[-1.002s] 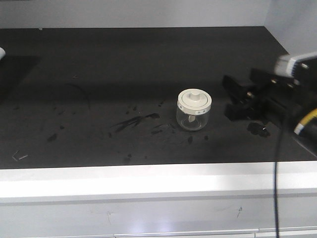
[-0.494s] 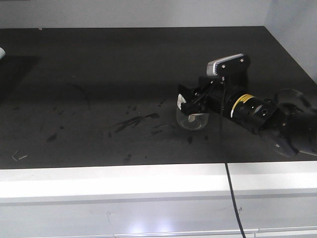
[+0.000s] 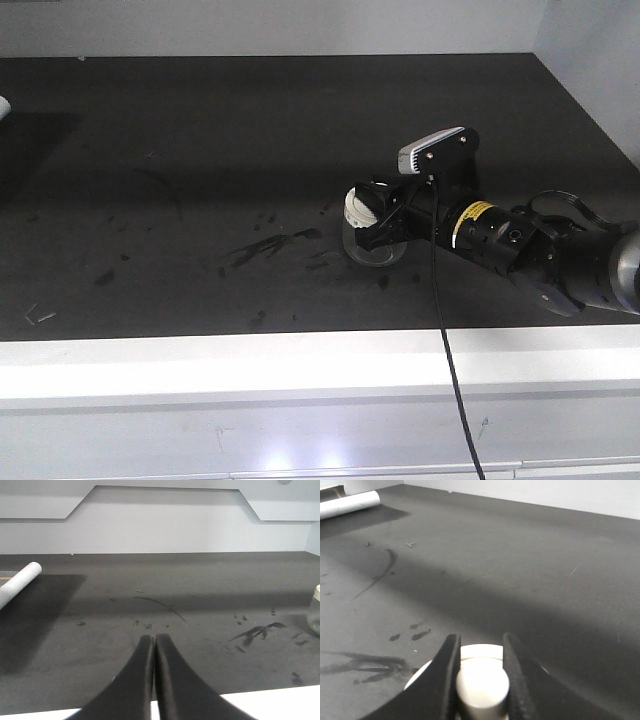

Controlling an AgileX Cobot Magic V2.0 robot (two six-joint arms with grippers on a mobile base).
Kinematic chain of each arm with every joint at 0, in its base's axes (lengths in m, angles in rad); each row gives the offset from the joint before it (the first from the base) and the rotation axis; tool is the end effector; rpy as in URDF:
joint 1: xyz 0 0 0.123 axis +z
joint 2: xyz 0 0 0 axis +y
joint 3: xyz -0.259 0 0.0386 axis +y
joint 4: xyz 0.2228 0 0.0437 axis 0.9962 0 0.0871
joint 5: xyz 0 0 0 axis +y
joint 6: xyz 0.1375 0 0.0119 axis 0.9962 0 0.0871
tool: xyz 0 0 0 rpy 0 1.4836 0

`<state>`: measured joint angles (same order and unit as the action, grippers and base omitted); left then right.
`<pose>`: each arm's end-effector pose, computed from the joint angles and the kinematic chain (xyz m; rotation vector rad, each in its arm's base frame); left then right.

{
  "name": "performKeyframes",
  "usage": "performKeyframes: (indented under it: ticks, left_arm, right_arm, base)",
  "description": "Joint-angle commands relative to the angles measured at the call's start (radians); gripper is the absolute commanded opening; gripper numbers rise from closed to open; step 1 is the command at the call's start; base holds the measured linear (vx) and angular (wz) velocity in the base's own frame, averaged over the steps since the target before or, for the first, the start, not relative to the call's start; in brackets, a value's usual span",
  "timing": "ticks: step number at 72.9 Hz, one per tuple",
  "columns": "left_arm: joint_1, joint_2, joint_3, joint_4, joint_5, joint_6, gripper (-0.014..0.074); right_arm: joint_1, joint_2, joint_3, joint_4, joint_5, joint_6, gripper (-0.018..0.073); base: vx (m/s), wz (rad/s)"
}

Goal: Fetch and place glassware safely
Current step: 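Close the right gripper around the white lid of the glass jar, then lift the jar with the right gripper and pull it toward the robot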

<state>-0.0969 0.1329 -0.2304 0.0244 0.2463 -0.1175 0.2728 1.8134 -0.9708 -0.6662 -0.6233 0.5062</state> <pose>0.1032 -0.0092 0.2522 -0.0021 1.6342 -0.1415 0.3772 0.1572 0.1971 -0.5603 1.7332 0.4833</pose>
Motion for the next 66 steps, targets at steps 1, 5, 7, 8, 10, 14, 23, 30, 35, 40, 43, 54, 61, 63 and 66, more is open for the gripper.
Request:
performKeyframes:
  ticks: [1,5,7,8,10,14,23,30,35,40,43,54,61,63,66]
  left_arm:
    - [0.001,0.008,-0.027,-0.009,-0.068,-0.007,-0.0007]
    - [0.001,0.008,-0.027,-0.009,-0.068,-0.007,-0.0007]
    - [0.001,0.008,-0.027,-0.009,-0.068,-0.007,-0.0007]
    - [0.001,0.008,-0.027,-0.009,-0.068,-0.007,-0.0007]
    - [0.001,0.008,-0.027,-0.009,-0.068,-0.007,-0.0007]
    - [0.001,0.008,-0.027,-0.009,-0.068,-0.007,-0.0007]
    - [0.001,0.008,-0.027,-0.009,-0.068,-0.007,-0.0007]
    - [0.001,0.008,-0.027,-0.009,-0.068,-0.007,-0.0007]
    - [0.001,0.008,-0.027,-0.009,-0.068,-0.007,-0.0007]
    - [0.001,0.008,-0.027,-0.009,-0.068,-0.007,-0.0007]
    - [0.001,0.008,-0.027,-0.009,-0.068,-0.007,-0.0007]
    - [0.001,0.008,-0.027,-0.009,-0.068,-0.007,-0.0007]
    - [0.001,0.008,-0.027,-0.009,-0.068,-0.007,-0.0007]
    - [0.001,0.008,-0.027,-0.009,-0.068,-0.007,-0.0007]
    - [0.001,0.008,-0.027,-0.009,-0.068,-0.007,-0.0007]
  right_arm:
    - [0.002,-0.037,-0.009,-0.019,0.027,0.012,-0.0009]
    - [0.002,-0.057,-0.009,-0.019,0.027,0.013,-0.0009]
    - [0.002,-0.07,-0.009,-0.019,0.027,0.018,-0.0008]
    - [0.001,-0.081,-0.009,-0.019,0.027,0.02,-0.0008]
    - [0.001,-0.098,-0.009,-0.019,0.027,0.028,-0.0007]
    - [0.001,-0.139,-0.009,-0.024,0.037,0.059,-0.0006]
    - [0.001,-0.243,-0.006,-0.089,0.056,0.143,-0.0001]
    - [0.001,-0.333,-0.006,-0.228,0.058,0.244,-0.0001]
    - [0.001,-0.391,-0.006,-0.356,0.056,0.364,-0.0001]
    - [0.001,-0.45,-0.006,-0.534,0.043,0.51,-0.0001]
    - [0.001,-0.479,-0.006,-0.637,0.016,0.619,-0.0001]
    - [0.001,-0.559,-0.004,-0.95,-0.131,0.887,-0.0001]
    - [0.001,-0.618,0.068,-0.954,-0.121,0.892,-0.0001]
    - [0.001,-0.638,0.108,-0.938,-0.094,0.872,-0.0001]
    - [0.001,-0.677,0.162,-0.898,-0.069,0.85,-0.0001]
  base:
    - [0.0,0.0]
    - [0.0,0.0]
    - [0.0,0.0]
    - [0.0,0.0]
    - [0.0,0.0]
    - [0.0,0.0]
    - [0.0,0.0]
    - [0.0,0.0]
    - [0.0,0.0]
    - [0.0,0.0]
    - [0.0,0.0]
    - [0.0,0.0]
    - [0.0,0.0]
    - [0.0,0.0]
    - [0.0,0.0]
